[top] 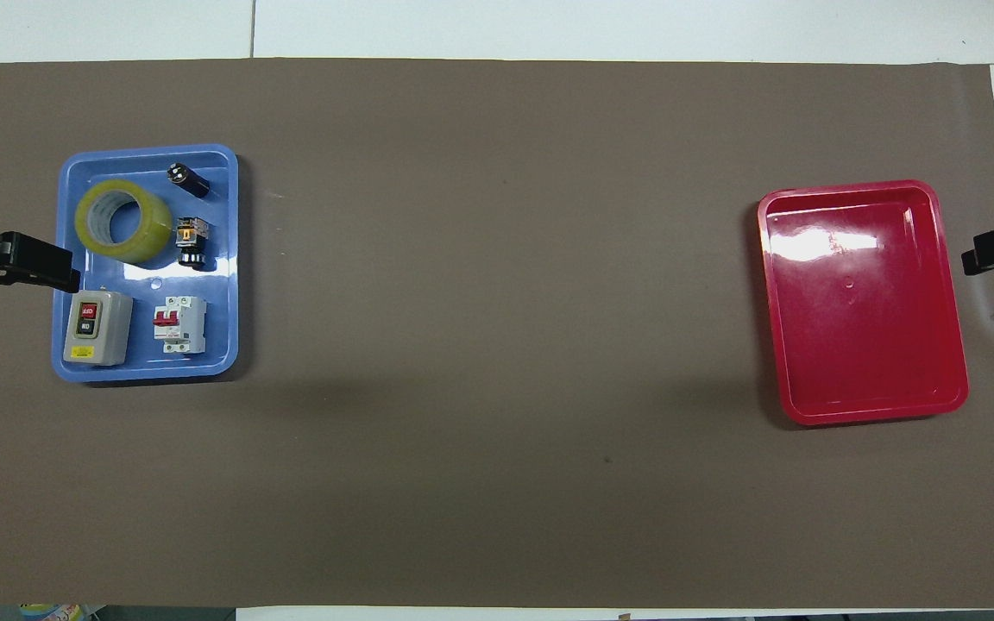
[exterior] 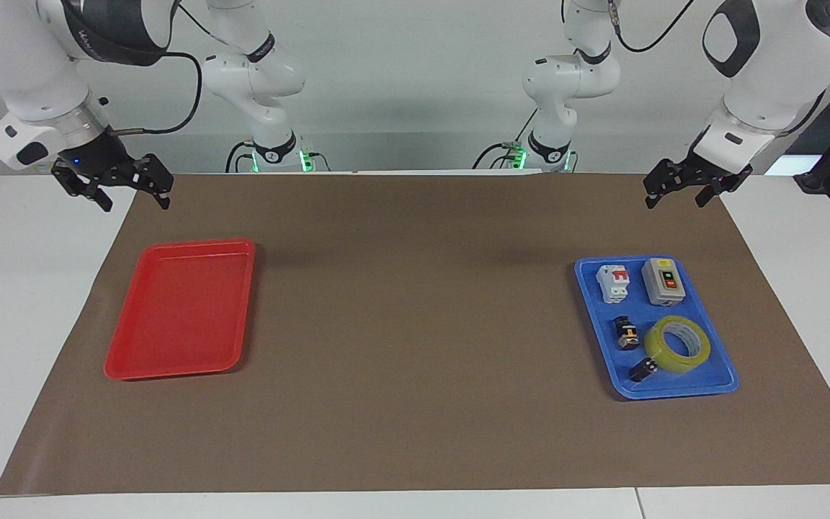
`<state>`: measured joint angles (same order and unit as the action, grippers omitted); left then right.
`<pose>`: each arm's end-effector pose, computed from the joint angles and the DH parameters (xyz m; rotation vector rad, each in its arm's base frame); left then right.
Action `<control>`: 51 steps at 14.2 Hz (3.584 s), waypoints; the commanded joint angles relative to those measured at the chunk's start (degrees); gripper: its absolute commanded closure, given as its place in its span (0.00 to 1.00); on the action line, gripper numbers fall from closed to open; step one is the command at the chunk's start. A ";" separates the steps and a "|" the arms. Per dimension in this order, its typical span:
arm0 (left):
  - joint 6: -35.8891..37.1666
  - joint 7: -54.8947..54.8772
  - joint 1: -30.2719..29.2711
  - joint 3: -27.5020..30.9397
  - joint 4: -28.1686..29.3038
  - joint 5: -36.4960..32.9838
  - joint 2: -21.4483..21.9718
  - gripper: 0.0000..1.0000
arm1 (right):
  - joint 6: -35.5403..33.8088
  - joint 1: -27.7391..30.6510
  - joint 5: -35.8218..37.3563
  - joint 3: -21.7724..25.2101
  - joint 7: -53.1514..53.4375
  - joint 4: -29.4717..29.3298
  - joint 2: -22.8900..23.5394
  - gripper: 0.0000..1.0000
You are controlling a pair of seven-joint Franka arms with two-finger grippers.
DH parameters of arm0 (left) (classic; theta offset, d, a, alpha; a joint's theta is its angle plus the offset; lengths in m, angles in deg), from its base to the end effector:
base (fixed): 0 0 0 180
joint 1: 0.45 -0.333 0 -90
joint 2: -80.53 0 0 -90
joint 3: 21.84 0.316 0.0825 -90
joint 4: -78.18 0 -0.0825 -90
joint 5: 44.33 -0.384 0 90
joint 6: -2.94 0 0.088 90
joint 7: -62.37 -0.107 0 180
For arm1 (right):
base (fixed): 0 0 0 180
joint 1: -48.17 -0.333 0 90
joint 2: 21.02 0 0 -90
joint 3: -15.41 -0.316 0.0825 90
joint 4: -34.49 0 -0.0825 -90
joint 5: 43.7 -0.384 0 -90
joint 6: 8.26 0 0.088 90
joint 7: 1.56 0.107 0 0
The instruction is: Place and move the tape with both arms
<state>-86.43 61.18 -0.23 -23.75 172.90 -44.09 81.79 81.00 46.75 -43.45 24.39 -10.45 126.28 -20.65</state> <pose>0.5436 -0.0209 0.5969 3.1354 -0.0906 -0.1121 0.5490 -0.0731 0.6052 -3.1385 -0.0365 0.0797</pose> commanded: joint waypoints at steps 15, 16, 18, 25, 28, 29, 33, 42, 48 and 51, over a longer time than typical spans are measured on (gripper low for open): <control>-1.16 1.10 -0.21 0.06 0.81 1.79 1.47 0.00 | -0.22 0.63 -1.30 -0.02 -1.39 1.02 -1.07 0.00; -1.16 0.93 -0.30 0.06 0.81 1.79 1.47 0.00 | -0.22 0.54 -1.30 -0.11 -1.39 1.02 -1.07 0.00; -1.60 0.66 -0.22 0.15 0.81 1.87 1.47 0.00 | -0.22 0.54 -1.30 -0.11 -1.39 1.02 -1.07 0.00; -12.74 -1.54 -4.16 0.33 3.36 1.44 -2.04 0.00 | -0.22 0.71 -1.30 -0.02 -1.30 1.02 -1.07 0.00; -20.29 -1.54 -5.74 0.33 2.92 1.17 -8.97 0.00 | -0.22 0.71 -1.30 -0.02 -1.31 1.02 -1.07 0.00; -22.76 -1.54 -6.01 0.33 2.92 1.17 -10.91 0.00 | -0.22 0.71 -1.30 -0.10 -1.30 1.02 -1.07 0.00; -31.98 -1.54 -8.03 0.41 3.53 1.17 -17.77 0.00 | -0.31 0.28 -1.30 -0.11 -1.31 1.02 -1.07 0.00; -44.13 0.13 -10.15 0.42 5.47 1.17 -25.86 0.06 | -0.75 0.18 -1.30 -0.11 -1.74 1.29 -1.25 0.00; -46.34 0.22 -10.41 0.42 9.69 1.17 -25.60 0.69 | -0.93 0.27 -1.30 -0.11 -1.57 1.29 -1.25 0.00; -45.29 0.22 -10.76 0.42 10.13 1.17 -25.25 1.00 | -1.89 -0.69 -1.30 -0.19 -1.31 1.37 -1.34 0.00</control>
<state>-131.55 61.22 -10.57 -23.23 181.50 -43.60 55.45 79.69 46.23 -43.62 24.31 -10.45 126.37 -20.66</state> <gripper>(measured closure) 0.559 0.000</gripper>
